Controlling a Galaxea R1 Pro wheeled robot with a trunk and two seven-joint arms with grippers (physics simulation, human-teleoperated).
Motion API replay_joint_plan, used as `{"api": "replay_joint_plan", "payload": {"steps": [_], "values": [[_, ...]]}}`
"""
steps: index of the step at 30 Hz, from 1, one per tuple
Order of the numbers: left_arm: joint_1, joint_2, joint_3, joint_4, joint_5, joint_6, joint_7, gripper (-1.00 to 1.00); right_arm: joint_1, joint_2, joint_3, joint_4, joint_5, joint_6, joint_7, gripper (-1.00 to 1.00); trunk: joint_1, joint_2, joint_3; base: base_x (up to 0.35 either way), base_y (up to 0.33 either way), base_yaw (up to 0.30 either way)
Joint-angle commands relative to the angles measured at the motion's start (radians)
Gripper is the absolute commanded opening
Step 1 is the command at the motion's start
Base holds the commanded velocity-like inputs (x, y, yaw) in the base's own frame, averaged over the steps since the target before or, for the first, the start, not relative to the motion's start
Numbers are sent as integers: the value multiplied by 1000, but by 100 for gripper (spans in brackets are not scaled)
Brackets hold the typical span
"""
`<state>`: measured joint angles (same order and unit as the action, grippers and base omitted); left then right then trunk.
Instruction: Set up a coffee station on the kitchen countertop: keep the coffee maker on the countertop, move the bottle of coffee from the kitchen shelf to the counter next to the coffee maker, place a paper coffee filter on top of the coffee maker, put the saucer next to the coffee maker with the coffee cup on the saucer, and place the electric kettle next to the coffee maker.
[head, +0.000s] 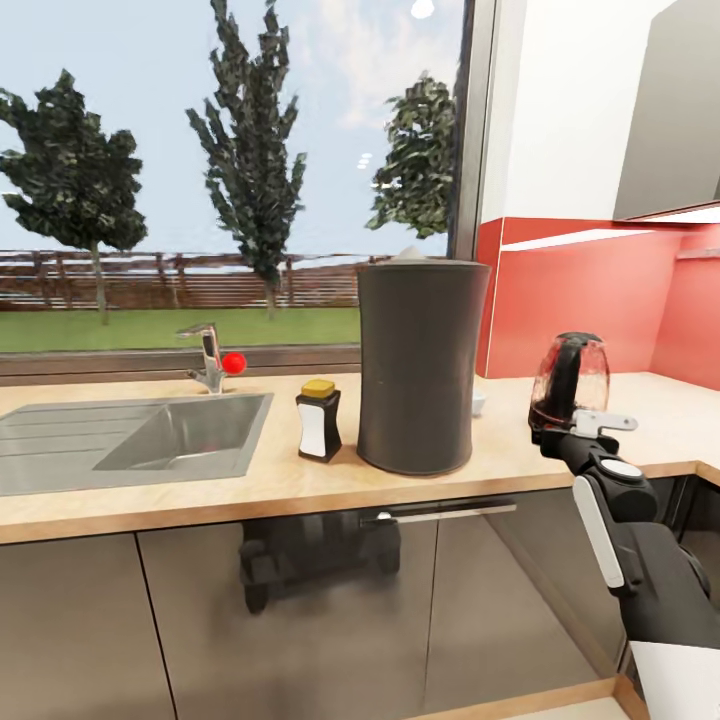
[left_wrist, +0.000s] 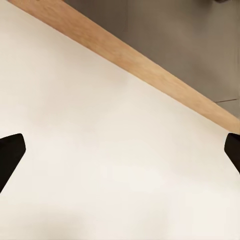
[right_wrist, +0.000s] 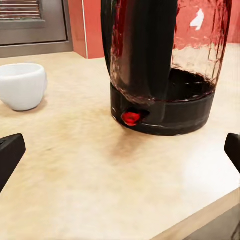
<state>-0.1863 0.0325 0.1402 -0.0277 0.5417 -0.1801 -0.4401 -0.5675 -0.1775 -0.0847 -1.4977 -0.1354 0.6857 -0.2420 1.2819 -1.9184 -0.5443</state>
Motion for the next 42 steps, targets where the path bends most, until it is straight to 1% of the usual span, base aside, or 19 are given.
{"api": "replay_joint_plan", "payload": {"steps": [1, 4, 7, 8, 13, 15, 16, 17, 20, 21, 24, 25, 27, 29, 30, 31, 32, 36, 42], "values": [[-1, 1, 9, 2, -4, -2, -5, 100, -1, 0, 1, 5, -11, 3, -10, 100, 0, -1, -1, 17, -10, 0], [-1, 0, 10, 2, -5, -2, -5, 100, -5, 0, 2, 10, -12, -3, -16, 100, 0, -1, -1, 9, -5, 0], [-1, 1, 10, 2, -5, -2, -5, 100, -50, 1, 2, 26, -12, -13, -69, 100, 0, -1, -1, 4, -2, 0], [-1, 0, 10, 2, -5, -2, -5, 100, -72, 1, 2, 36, -12, -16, -98, 100, 0, -1, -1, 2, -1, 0], [-1, 0, 10, 2, -5, -2, -5, 100, -113, 2, 7, 51, -12, -19, -142, 100, 0, -1, -1, 1, 0, 0], [-1, 1, 10, 2, -5, -2, -5, 100, -124, 5, 19, 54, -12, -20, -148, 100, 0, -1, -1, 0, 0, 0], [-1, 1, 10, 2, -5, -2, -5, 100, -148, 12, 46, 70, -11, -21, -156, 100, 0, -1, -1, 0, 0, 0], [-1, 1, 11, 2, -4, -2, -5, 100, -169, 15, 57, 92, -11, -21, -166, 100, 0, -1, -1, 0, 0, 0], [-1, 1, 13, 2, -5, -2, -5, 100, -204, 20, 72, 145, -11, -23, -193, 100, 0, -1, -1, 0, 0, 0], [-1, 1, 13, 2, -5, -2, -5, 100, -208, 23, 74, 153, -11, -24, -197, 100, 0, -1, -1, 0, 0, 0], [-1, 1, 13, 2, -5, -2, -5, 100, -219, 47, 78, 181, -11, -29, -206, 100, 0, -1, -1, 0, 0, 0], [-1, 1, 13, 2, -5, -2, -5, 100, -223, 59, 79, 197, -10, -45, -208, 100, 0, -1, -1, 0, 0, 0], [-1, 1, 13, 2, -5, -2, -5, 100, -228, 69, 81, 223, -9, -85, -219, 100, 0, -1, -1, 0, 0, 0], [-1, 1, 13, 2, -5, -2, -5, 100, -234, 74, 81, 244, -8, -104, -245, 100, 0, -1, -1, 0, 0, 0], [-1, 1, 13, 2, -5, -2, -5, 100, -242, 76, 81, 265, -8, -117, -279, 100, 0, -1, -1, 0, 0, 0], [-1, 1, 13, 2, -5, -2, -5, 100, -246, 78, 81, 276, -8, -121, -295, 100, 0, -1, -1, 0, 0, 0], [-1, 0, 13, 2, -5, -2, -5, 100, -258, 80, 82, 317, -10, -147, -331, 100, 0, -1, -1, 0, 0, 0], [-1, 0, 13, 2, -5, -2, -5, 100, -266, 81, 82, 366, -9, -209, -357, 100, 0, -1, -1, 69, -15, 0], [-1, 1, 13, 2, -5, -2, -5, 100, -268, 81, 82, 390, -9, -227, -363, 100, 0, -1, -1, 75, -18, 0]]}}
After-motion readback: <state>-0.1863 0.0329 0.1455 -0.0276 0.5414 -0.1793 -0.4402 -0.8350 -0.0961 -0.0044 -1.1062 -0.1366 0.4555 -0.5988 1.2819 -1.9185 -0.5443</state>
